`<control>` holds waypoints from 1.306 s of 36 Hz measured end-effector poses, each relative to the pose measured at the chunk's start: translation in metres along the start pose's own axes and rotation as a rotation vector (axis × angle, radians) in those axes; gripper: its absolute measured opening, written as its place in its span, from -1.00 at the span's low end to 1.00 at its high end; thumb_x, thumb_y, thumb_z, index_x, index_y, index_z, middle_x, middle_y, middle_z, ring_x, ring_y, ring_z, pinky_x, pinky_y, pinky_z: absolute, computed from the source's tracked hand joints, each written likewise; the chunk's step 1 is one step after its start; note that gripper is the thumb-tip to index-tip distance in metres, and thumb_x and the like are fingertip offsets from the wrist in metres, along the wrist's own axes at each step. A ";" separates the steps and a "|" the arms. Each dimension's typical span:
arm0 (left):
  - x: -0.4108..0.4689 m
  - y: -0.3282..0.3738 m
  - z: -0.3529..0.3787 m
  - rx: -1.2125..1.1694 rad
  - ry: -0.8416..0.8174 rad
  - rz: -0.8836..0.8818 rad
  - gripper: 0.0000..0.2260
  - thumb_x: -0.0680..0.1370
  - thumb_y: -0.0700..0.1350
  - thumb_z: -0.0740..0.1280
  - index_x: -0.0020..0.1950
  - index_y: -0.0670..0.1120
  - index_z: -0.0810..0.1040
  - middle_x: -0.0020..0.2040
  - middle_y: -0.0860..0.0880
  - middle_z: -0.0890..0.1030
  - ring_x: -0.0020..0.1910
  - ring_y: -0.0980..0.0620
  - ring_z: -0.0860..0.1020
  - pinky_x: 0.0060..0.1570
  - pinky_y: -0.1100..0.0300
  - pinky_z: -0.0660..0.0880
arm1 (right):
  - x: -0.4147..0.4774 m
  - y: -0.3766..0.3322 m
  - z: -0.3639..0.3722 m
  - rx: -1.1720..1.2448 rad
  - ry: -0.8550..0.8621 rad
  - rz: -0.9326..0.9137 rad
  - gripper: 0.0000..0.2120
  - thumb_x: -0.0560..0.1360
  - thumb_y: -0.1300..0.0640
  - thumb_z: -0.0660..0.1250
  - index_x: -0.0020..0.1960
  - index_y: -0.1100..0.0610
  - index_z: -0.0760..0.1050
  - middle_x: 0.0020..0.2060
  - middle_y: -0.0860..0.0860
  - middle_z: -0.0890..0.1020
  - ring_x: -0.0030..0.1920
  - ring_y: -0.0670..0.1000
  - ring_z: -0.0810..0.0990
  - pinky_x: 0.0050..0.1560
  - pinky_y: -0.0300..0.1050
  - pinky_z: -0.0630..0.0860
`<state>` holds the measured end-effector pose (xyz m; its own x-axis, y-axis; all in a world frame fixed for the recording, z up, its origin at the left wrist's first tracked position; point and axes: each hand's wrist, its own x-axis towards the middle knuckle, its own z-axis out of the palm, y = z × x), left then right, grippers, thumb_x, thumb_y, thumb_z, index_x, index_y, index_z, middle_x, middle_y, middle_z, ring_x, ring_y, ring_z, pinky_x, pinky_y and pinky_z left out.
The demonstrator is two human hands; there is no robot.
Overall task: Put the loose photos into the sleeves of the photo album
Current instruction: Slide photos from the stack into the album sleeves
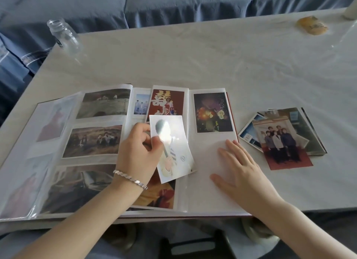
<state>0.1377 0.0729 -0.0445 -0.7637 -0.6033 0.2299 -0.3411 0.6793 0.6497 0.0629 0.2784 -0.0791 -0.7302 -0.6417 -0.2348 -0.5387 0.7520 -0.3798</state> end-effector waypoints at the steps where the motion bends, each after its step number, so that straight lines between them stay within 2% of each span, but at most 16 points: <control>1: 0.000 -0.001 -0.001 -0.021 -0.015 -0.020 -0.89 0.49 -0.22 0.34 -0.05 -0.19 0.45 -0.32 0.04 0.52 -0.40 0.22 0.46 -0.46 0.56 0.36 | 0.000 0.001 0.000 0.005 0.005 -0.005 -0.32 0.51 -0.27 0.07 0.52 -0.05 -0.05 0.50 -0.14 -0.20 0.49 -0.11 -0.26 0.33 -0.26 -0.24; 3: 0.000 -0.005 -0.001 -0.028 -0.084 -0.070 -0.90 0.49 -0.20 0.35 -0.06 -0.13 0.44 -0.37 0.11 0.53 -0.40 0.27 0.46 -0.46 0.50 0.39 | 0.000 0.002 0.001 0.014 0.015 -0.021 -0.33 0.51 -0.26 0.07 0.52 -0.04 -0.03 0.51 -0.13 -0.19 0.48 -0.14 -0.28 0.33 -0.26 -0.24; 6: -0.003 -0.011 0.000 0.035 -0.253 -0.141 -0.92 0.50 -0.13 0.35 -0.05 -0.05 0.47 -0.34 0.12 0.57 -0.30 0.15 0.56 -0.32 0.28 0.50 | -0.001 0.006 0.003 0.033 0.025 -0.039 -0.32 0.49 -0.27 0.08 0.51 -0.05 -0.01 0.51 -0.14 -0.17 0.40 -0.23 -0.32 0.35 -0.26 -0.23; 9: -0.006 -0.011 0.000 0.057 -0.352 -0.170 -0.88 0.50 -0.08 0.36 -0.13 0.05 0.42 -0.32 0.13 0.60 -0.27 0.09 0.59 -0.24 0.19 0.54 | -0.001 0.010 0.004 0.074 0.046 -0.051 -0.28 0.41 -0.31 0.02 0.50 -0.04 0.06 0.51 -0.15 -0.10 0.45 -0.19 -0.24 0.38 -0.24 -0.18; 13: -0.006 -0.007 -0.002 0.079 -0.358 -0.154 -0.89 0.49 -0.08 0.37 -0.12 0.03 0.44 -0.34 0.15 0.58 -0.27 0.10 0.59 -0.27 0.21 0.54 | -0.002 0.012 0.007 0.086 0.064 -0.069 -0.23 0.35 -0.35 -0.05 0.50 -0.05 0.08 0.50 -0.17 -0.08 0.43 -0.22 -0.24 0.38 -0.23 -0.17; 16: -0.004 -0.005 -0.005 0.070 -0.254 -0.114 -0.92 0.48 -0.13 0.37 -0.12 -0.05 0.48 -0.43 0.12 0.56 -0.39 0.16 0.54 -0.40 0.35 0.41 | -0.002 0.014 0.009 0.075 0.087 -0.082 -0.26 0.38 -0.33 -0.03 0.50 -0.05 0.09 0.50 -0.15 -0.07 0.42 -0.22 -0.25 0.37 -0.23 -0.19; 18: -0.002 -0.004 -0.007 0.064 -0.162 -0.087 -0.91 0.48 -0.17 0.37 -0.11 -0.09 0.47 -0.46 0.15 0.52 -0.43 0.25 0.47 -0.47 0.46 0.34 | -0.002 0.013 0.013 0.046 0.147 -0.092 -0.34 0.47 -0.30 0.04 0.46 0.02 0.23 0.50 -0.05 0.09 0.45 -0.13 -0.11 0.38 -0.11 -0.15; 20: 0.001 -0.004 -0.009 0.054 -0.089 -0.054 -0.92 0.47 -0.20 0.38 -0.12 -0.13 0.48 -0.44 0.12 0.50 -0.43 0.30 0.43 -0.43 0.51 0.37 | -0.004 0.012 0.017 0.033 0.242 -0.115 -0.46 0.50 -0.22 0.20 0.31 0.11 0.46 0.40 0.09 0.36 0.43 0.05 0.20 0.34 0.11 0.00; 23: 0.001 -0.004 -0.010 0.115 -0.068 0.031 -0.89 0.45 -0.21 0.40 -0.11 -0.25 0.54 -0.32 -0.06 0.62 -0.44 0.19 0.46 -0.50 0.47 0.24 | -0.009 0.007 0.025 -0.035 0.278 -0.179 -0.52 0.48 -0.16 0.14 0.21 0.13 0.54 0.30 0.11 0.48 0.35 0.12 0.38 0.30 0.23 0.16; 26: -0.001 -0.005 -0.011 0.155 -0.046 0.104 -0.87 0.43 -0.23 0.42 -0.13 -0.27 0.52 -0.29 -0.15 0.66 -0.38 -0.04 0.59 -0.47 0.43 0.24 | -0.011 0.008 0.028 -0.037 0.282 -0.187 -0.51 0.49 -0.16 0.08 0.23 0.10 0.53 0.31 0.09 0.47 0.36 0.10 0.36 0.31 0.25 0.16; 28: -0.001 -0.003 -0.012 0.176 -0.025 0.155 -0.86 0.40 -0.25 0.44 -0.15 -0.27 0.52 -0.32 -0.15 0.65 -0.40 -0.10 0.61 -0.48 0.46 0.20 | -0.010 0.009 0.028 -0.041 0.279 -0.180 -0.51 0.49 -0.17 0.08 0.23 0.09 0.53 0.31 0.08 0.47 0.36 0.08 0.35 0.31 0.23 0.14; 32: 0.001 0.003 -0.014 0.184 -0.002 0.209 -0.84 0.35 -0.30 0.48 -0.21 -0.27 0.51 -0.40 -0.10 0.63 -0.51 0.11 0.43 -0.49 0.52 0.13 | -0.009 0.011 0.030 -0.039 0.263 -0.176 -0.49 0.49 -0.19 0.07 0.24 0.08 0.52 0.32 0.07 0.46 0.37 0.02 0.27 0.32 0.20 0.10; 36: -0.001 0.006 -0.012 0.158 -0.021 0.220 -0.83 0.36 -0.28 0.48 -0.22 -0.23 0.49 -0.44 -0.06 0.60 -0.54 0.24 0.35 -0.50 0.51 0.14 | -0.010 0.012 0.028 -0.044 0.259 -0.174 -0.46 0.53 -0.23 -0.02 0.25 0.06 0.51 0.33 0.05 0.46 0.37 0.07 0.36 0.32 0.17 0.13; 38: -0.001 0.006 -0.013 0.114 -0.033 0.171 -0.80 0.41 -0.23 0.45 -0.23 -0.15 0.42 -0.44 -0.05 0.58 -0.53 0.28 0.36 -0.47 0.47 0.19 | -0.009 0.012 0.028 -0.052 0.260 -0.181 -0.43 0.55 -0.25 -0.08 0.25 0.05 0.50 0.33 0.05 0.46 0.36 0.08 0.38 0.32 0.16 0.14; 42: 0.001 0.002 -0.015 0.076 -0.094 0.014 -0.81 0.45 -0.20 0.40 -0.17 -0.11 0.37 -0.38 0.00 0.54 -0.36 0.05 0.52 -0.47 0.37 0.27 | -0.009 0.013 0.028 -0.013 0.265 -0.187 -0.48 0.50 -0.22 0.04 0.26 0.05 0.50 0.33 0.05 0.46 0.37 0.05 0.32 0.31 0.17 0.14; 47: 0.001 -0.005 -0.018 0.035 -0.134 -0.099 -0.75 0.47 -0.18 0.39 -0.25 -0.02 0.32 -0.33 0.02 0.56 -0.26 0.10 0.54 -0.59 0.44 0.35 | -0.008 0.019 0.028 -0.007 0.269 -0.232 -0.44 0.54 -0.26 -0.04 0.28 0.04 0.48 0.33 0.04 0.45 0.37 -0.02 0.24 0.32 0.17 0.09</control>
<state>0.1489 0.0616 -0.0347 -0.7910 -0.6083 0.0660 -0.4349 0.6349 0.6385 0.0703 0.2940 -0.1099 -0.6724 -0.7332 0.1015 -0.7052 0.5929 -0.3889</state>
